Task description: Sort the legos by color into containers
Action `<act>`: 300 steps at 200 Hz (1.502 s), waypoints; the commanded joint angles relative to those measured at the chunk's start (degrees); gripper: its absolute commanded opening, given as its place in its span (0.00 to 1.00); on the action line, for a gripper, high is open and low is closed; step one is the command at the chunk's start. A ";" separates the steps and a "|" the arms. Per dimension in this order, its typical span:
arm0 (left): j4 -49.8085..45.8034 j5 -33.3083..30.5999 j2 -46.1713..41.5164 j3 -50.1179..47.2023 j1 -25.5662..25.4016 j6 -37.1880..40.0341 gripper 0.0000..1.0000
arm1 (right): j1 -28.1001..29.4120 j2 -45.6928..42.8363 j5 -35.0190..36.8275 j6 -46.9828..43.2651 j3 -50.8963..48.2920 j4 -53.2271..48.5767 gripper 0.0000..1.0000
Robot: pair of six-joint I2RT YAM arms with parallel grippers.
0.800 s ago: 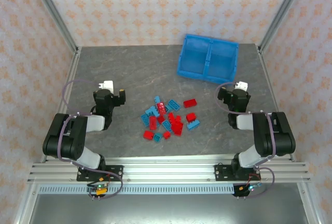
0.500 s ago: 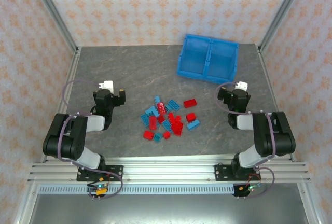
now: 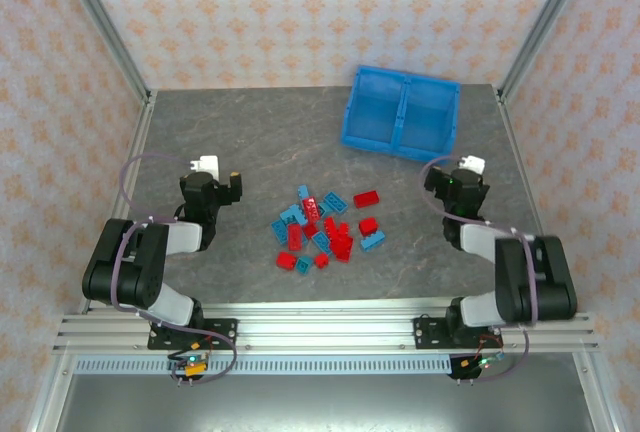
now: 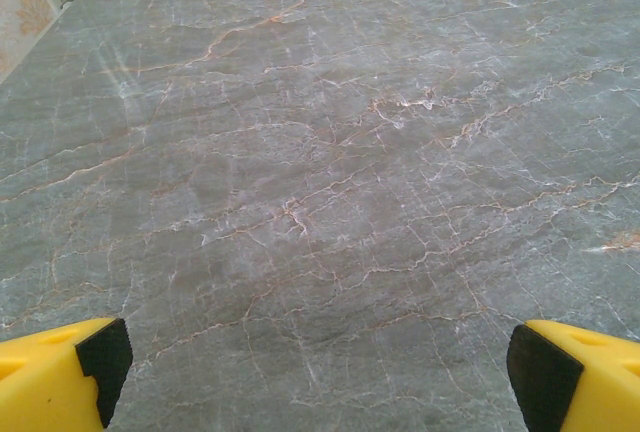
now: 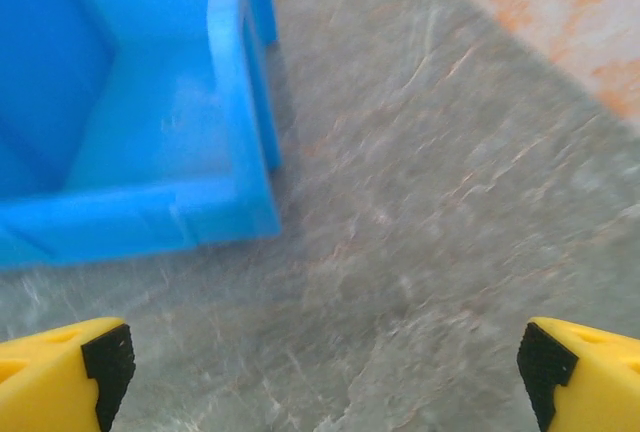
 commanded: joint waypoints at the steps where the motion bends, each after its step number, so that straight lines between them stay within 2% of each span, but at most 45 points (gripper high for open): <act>1: -2.93 -2.52 -4.37 1.57 0.14 -0.72 1.00 | -0.28 -12.23 5.64 16.31 10.16 -26.68 0.99; 14: -10.42 -3.20 -9.15 3.11 -0.10 -1.44 1.00 | -0.25 -13.99 -1.01 22.82 16.77 -41.77 0.98; 35: -18.36 -3.39 -20.76 3.17 -2.65 -2.84 1.00 | 2.47 -14.12 -14.36 25.08 21.82 -52.10 0.97; 55: -29.59 -2.95 -31.40 6.42 -8.59 -1.47 1.00 | 9.22 -12.43 -17.78 23.80 25.83 -59.83 0.98; 71: -37.49 0.42 -36.74 9.80 -14.21 1.70 1.00 | 13.47 -9.08 -20.93 22.34 29.07 -65.25 0.98; 92: -48.68 8.73 -41.01 14.85 -21.62 11.86 0.99 | 18.67 -2.23 -23.90 20.36 33.61 -70.48 0.98; 108: -59.48 15.20 -42.92 18.33 -26.63 22.32 0.99 | 22.78 2.92 -21.04 18.09 36.81 -72.91 0.99; 127: -72.49 23.53 -43.07 21.44 -32.44 35.43 0.99 | 24.73 8.87 -19.32 15.53 39.12 -73.35 0.99; 141: -80.14 26.06 -42.32 22.52 -36.78 43.09 0.99 | 25.51 13.11 -18.69 13.17 40.41 -72.04 1.00; 155: -80.63 25.23 -41.77 21.17 -39.41 45.63 0.99 | 26.14 18.02 -17.17 10.49 42.67 -71.44 1.00; 184: -76.92 25.31 -40.95 17.72 -39.94 47.26 0.99 | 27.54 27.64 -14.03 4.99 48.69 -72.76 0.99; 248: -74.04 23.03 -42.50 14.03 -39.95 46.90 0.99 | 27.58 37.42 -14.07 0.82 53.35 -72.00 1.00; 265: -73.78 22.77 -43.22 13.59 -39.95 46.97 0.99 | 27.58 38.69 -13.54 0.82 53.17 -71.05 0.94; 300: -72.79 23.13 -44.59 12.69 -39.94 47.19 0.99 | 27.57 39.12 -15.30 0.35 52.34 -69.06 0.74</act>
